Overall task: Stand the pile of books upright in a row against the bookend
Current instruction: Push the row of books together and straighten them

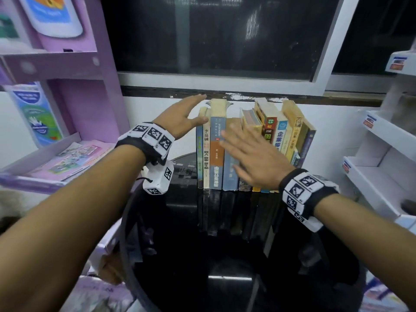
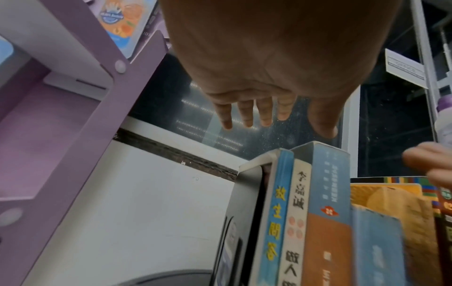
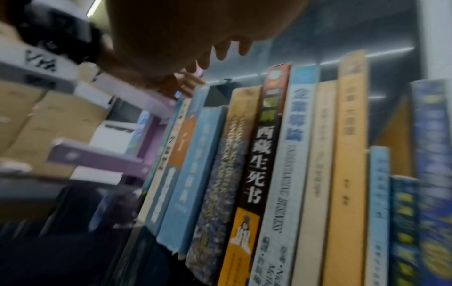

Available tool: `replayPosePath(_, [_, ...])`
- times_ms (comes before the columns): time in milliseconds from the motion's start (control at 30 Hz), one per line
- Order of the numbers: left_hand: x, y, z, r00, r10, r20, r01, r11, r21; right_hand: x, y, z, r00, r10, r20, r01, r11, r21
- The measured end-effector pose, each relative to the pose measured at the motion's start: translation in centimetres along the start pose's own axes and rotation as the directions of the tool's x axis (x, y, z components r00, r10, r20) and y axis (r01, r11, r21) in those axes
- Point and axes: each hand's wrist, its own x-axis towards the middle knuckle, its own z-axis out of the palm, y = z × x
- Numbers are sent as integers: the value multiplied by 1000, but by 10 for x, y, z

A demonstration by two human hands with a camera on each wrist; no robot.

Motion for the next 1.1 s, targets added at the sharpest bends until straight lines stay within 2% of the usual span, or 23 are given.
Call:
replayPosePath(67, [2,-1,1,999,42,23,-42,999,11,7,-11,6,992,-122,40,124,992,-33])
replayPosePath(167, [3,6,6,994,109,21,-109,994,4,7,-22,15,972,-229,53,232,971,-64])
replayPosePath(300, [5,2,16,990,127,66,-126,992,-17,20,-38,34,931,-352,95,357,933,-47])
replayPosePath(333, [31,-30,23,989,105,101,-103,994,-25,52,-36,68,934,-349,78,353,934,-50])
replayPosePath(433, [29,-31,30,984,149,93,-145,988,-57,58,-40,70,932,-342,118,350,935,-53])
replayPosePath(600, [28,-27,32,974,216,69,-207,972,-114,55,-35,73,928,-355,110,369,917,-151])
replayPosePath(700, [30,-30,36,970,236,66,-222,960,-168,58,-32,78,927,-362,99,374,917,-142])
replayPosePath(1100, [36,-37,46,959,282,27,-278,955,-103,60,-27,87,918,-381,110,395,902,-177])
